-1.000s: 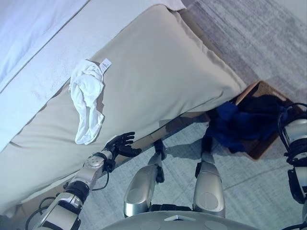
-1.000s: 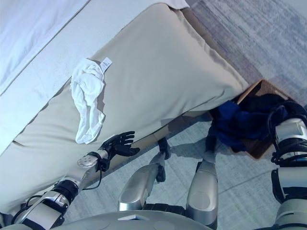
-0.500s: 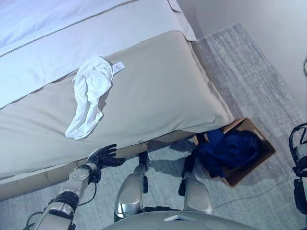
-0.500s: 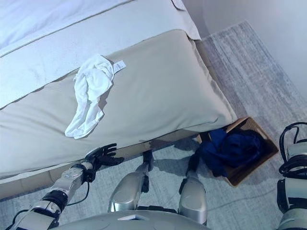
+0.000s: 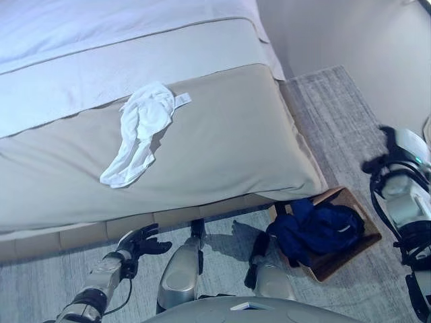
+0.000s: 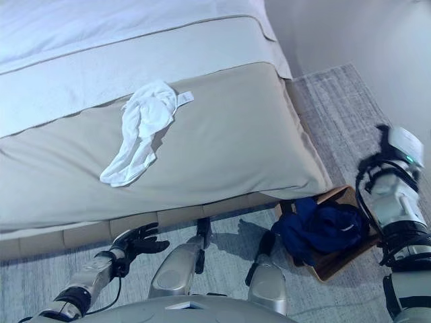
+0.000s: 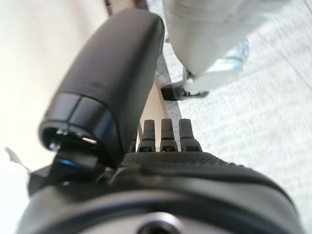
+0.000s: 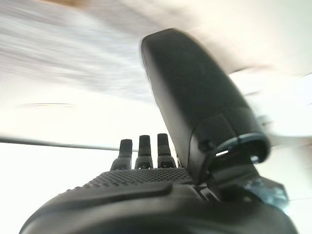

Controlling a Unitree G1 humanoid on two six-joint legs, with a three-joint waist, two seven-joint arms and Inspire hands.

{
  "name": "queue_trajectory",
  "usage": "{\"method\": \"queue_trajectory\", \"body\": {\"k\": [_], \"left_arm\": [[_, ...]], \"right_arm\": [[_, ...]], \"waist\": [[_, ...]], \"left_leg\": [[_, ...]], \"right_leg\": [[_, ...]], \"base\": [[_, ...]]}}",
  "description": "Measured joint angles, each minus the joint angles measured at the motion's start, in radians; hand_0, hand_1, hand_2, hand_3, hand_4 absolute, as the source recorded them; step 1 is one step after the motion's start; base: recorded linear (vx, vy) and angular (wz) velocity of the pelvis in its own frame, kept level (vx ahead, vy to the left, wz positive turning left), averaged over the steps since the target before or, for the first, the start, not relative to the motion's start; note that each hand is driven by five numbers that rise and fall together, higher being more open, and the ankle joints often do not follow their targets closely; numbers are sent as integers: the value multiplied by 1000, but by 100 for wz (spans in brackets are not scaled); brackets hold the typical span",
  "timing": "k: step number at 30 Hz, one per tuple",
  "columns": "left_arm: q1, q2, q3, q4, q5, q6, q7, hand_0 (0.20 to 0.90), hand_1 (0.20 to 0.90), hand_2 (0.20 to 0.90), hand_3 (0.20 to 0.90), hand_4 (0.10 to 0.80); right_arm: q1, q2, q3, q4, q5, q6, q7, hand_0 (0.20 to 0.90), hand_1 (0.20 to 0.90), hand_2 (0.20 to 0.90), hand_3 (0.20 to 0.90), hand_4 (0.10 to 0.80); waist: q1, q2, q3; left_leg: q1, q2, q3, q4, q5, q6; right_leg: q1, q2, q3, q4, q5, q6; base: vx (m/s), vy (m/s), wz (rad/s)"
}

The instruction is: Pick up the clothes from the bed and place them into the basket

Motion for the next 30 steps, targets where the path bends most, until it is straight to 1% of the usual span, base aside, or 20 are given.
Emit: {"method": "queue_trajectory", "body": {"k": [2,3,5,6,9,12,13,15,16,17,18,19,21,23,24,26,28,30], "left_arm": [[-13,-20,-21,0,-2,-20,1,900,900,900,900,800],[-26,-23,-38,1,-19,-39,9,900,900,900,900,800],[-57,-23,-53,-1,-31,-61,15,900,900,900,900,800],[-69,-19,-55,0,-32,-65,20,900,900,900,900,800],[-84,-10,-54,1,-41,-63,35,900,900,900,900,800],[-80,-4,-54,21,-45,-56,40,900,900,900,900,800],[-77,1,-54,29,-47,-55,40,900,900,900,900,800],[-76,10,-54,43,-49,-51,41,900,900,900,900,800],[-65,14,-47,50,-49,-55,39,900,900,900,900,800],[-60,16,-35,55,-50,-70,36,900,900,900,900,800],[-60,19,-35,63,-50,-71,33,900,900,900,900,800],[-59,16,-37,67,-52,-77,28,900,900,900,900,800],[-53,13,-37,69,-66,-86,12,900,900,900,900,800],[-47,11,-35,79,-70,-99,-1,900,900,900,900,800],[-47,10,-35,79,-70,-109,-8,900,900,900,900,800],[-46,9,-35,78,-71,-119,-13,900,900,900,900,800],[-45,9,-33,77,-71,-137,-23,900,900,900,900,800],[-43,7,-33,77,-75,-149,-27,900,900,900,900,800]], "right_arm": [[-42,28,47,18,-36,-31,22,900,900,900,900,800],[-97,29,111,44,-60,-32,28,900,900,900,900,800],[-175,30,190,65,-101,-29,34,900,900,900,900,800],[-215,36,222,66,-122,-28,37,900,900,900,900,800],[-340,59,286,96,-147,0,41,900,900,900,900,800],[-428,81,321,148,-151,30,44,900,900,900,900,800],[-453,90,333,166,-151,38,44,900,900,900,900,800],[-492,106,339,183,-151,47,32,900,900,900,900,800],[-525,125,355,199,-151,58,12,900,900,900,900,800],[-582,157,371,235,-151,98,-23,900,900,900,900,800],[-602,163,373,239,-151,103,-48,900,900,900,900,800],[-623,166,373,240,-151,115,-86,900,900,900,900,800],[-665,175,372,243,-151,134,-144,900,900,900,900,800],[-712,185,375,259,-148,136,-183,900,900,900,900,800],[-728,185,377,267,-146,140,-187,900,900,900,900,800],[-754,185,381,280,-142,151,-188,900,900,900,900,800],[-778,185,393,294,-140,162,-190,900,900,900,900,800],[-782,186,400,298,-140,169,-190,900,900,900,900,800]], "waist": [[38,11,11],[52,17,29],[87,27,75],[109,30,95],[149,24,143],[209,20,159],[232,17,161],[261,11,164],[287,10,168],[293,1,176],[308,-2,178],[319,-2,178],[352,-2,178],[377,-3,179],[386,-3,179],[400,-3,179],[401,-3,179],[403,-3,179]], "left_leg": [[-35,-12,-32,33,-1,1],[-52,-20,-43,61,-30,5],[-68,-26,-50,90,-40,9],[-85,-33,-65,104,-43,8],[-127,-47,-94,132,-44,7],[-153,-70,-132,151,-44,7],[-157,-78,-146,157,-44,6],[-163,-91,-167,168,-46,5],[-169,-111,-179,173,-45,3],[-179,-108,-188,202,-48,0],[-187,-120,-201,207,-49,0],[-195,-120,-214,209,-53,-4],[-209,-126,-220,222,-65,-12],[-217,-130,-226,222,-68,-11],[-220,-130,-226,221,-73,-5],[-224,-130,-227,221,-74,-3],[-234,-126,-224,222,-74,-3],[-241,-124,-222,222,-74,-3]], "right_leg": [[-21,-7,-4,49,-24,4],[-35,-19,-17,89,-42,8],[-52,-35,-27,152,-70,8],[-61,-41,-30,176,-84,9],[-86,-55,-62,226,-110,7],[-85,-72,-99,253,-129,7],[-82,-77,-110,263,-136,14],[-79,-87,-114,283,-152,12],[-74,-93,-119,289,-159,19],[-68,-95,-135,292,-164,27],[-68,-98,-145,301,-163,29],[-67,-102,-160,308,-166,28],[-70,-106,-170,309,-166,28],[-68,-112,-193,311,-165,29],[-69,-112,-196,311,-166,28],[-69,-112,-200,311,-166,28],[-68,-111,-219,307,-168,25],[-68,-109,-223,301,-171,28]], "base": [[15,89,47],[41,67,48],[-10,56,38],[2,39,42],[11,10,51],[38,28,56],[20,34,49],[16,59,45],[7,107,45],[-5,91,42],[-5,120,46],[-4,93,42],[-12,90,24],[-10,57,11],[-7,14,9],[-7,24,7],[6,22,14],[10,8,12]]}}
